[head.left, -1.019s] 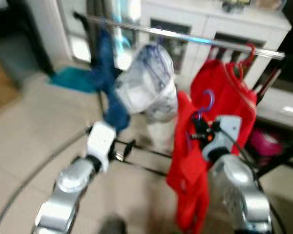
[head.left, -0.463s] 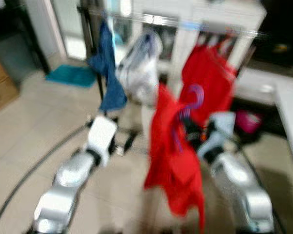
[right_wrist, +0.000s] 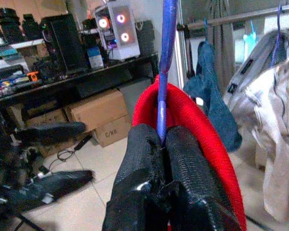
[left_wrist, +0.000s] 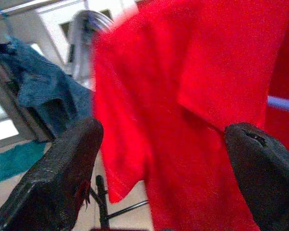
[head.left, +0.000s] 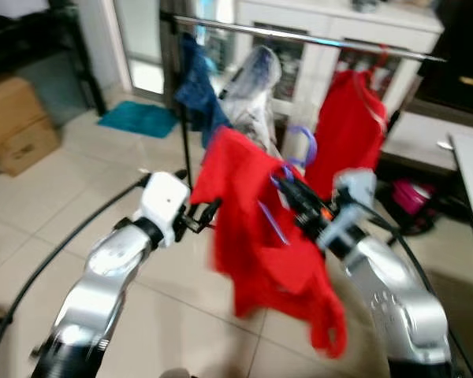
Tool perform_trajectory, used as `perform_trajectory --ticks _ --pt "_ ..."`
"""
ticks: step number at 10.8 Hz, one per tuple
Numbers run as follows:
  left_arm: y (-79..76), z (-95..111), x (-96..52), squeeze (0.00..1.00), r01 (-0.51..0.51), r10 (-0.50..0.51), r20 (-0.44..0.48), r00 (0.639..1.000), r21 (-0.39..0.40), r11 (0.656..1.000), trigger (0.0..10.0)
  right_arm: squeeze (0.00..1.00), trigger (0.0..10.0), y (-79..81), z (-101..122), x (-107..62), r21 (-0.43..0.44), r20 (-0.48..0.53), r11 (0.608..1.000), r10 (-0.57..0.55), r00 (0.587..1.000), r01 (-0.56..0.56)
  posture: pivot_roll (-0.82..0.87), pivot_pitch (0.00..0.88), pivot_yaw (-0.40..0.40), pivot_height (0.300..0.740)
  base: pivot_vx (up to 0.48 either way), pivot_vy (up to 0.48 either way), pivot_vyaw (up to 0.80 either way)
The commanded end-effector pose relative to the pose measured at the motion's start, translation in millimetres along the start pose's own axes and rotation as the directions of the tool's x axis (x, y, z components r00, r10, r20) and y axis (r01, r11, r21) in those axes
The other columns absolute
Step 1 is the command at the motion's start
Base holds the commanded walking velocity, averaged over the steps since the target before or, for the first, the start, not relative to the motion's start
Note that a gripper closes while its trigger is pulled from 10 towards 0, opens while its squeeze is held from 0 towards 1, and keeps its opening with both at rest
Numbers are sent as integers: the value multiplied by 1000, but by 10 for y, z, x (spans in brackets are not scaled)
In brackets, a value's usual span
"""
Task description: Hang hanger
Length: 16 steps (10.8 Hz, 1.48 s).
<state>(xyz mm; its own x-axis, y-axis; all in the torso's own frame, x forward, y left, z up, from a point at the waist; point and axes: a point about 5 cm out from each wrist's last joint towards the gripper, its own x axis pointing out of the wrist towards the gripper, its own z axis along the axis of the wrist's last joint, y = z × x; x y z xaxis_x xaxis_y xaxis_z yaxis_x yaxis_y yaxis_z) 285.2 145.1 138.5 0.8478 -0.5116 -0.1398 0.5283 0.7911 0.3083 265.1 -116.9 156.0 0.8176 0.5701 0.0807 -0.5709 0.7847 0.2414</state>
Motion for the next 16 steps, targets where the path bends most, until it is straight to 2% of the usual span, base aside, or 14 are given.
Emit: perform_trajectory --ticks 1,2,3,4,5,7,8,11,16 --pt "-14 91 103 600 30 -32 43 999 42 999 10000 0 0 63 113 41 -14 32 999 48 998 -48 -61 0 -44 740 0 0 0" --pt "-26 129 171 0 47 -50 64 997 45 998 6588 0 0 82 130 53 -14 37 998 59 998 -58 -65 0 -42 740 0 0 0" --pt "-38 157 239 0 66 -70 88 994 56 996 1412 0 0 101 153 72 -13 46 998 65 997 -64 -70 0 -38 740 0 0 0" --pt "-107 194 315 0 121 -126 120 985 51 991 0 0 0 108 170 80 -7 54 998 66 996 -65 -75 0 -31 740 0 0 0" --pt "-118 195 325 0 126 -132 120 984 52 991 0 0 0 109 170 79 -7 55 998 65 996 -65 -76 0 -29 740 0 0 0" --pt "-49 146 412 0 53 -63 102 993 91 994 0 0 0 135 187 86 7 70 997 71 995 -71 -78 0 -24 740 0 0 0" --pt "-32 137 426 0 43 -52 114 992 82 996 0 0 0 146 189 90 17 77 996 81 994 -82 -76 0 -27 740 0 0 0" --pt "8 160 484 0 33 -46 154 987 82 996 0 0 0 155 216 111 22 90 994 103 991 -105 -78 0 -26 740 0 0 0" --pt "12 149 500 0 41 -55 165 985 84 996 0 0 0 121 213 125 15 92 996 86 992 -88 -74 0 -25 740 0 0 0"
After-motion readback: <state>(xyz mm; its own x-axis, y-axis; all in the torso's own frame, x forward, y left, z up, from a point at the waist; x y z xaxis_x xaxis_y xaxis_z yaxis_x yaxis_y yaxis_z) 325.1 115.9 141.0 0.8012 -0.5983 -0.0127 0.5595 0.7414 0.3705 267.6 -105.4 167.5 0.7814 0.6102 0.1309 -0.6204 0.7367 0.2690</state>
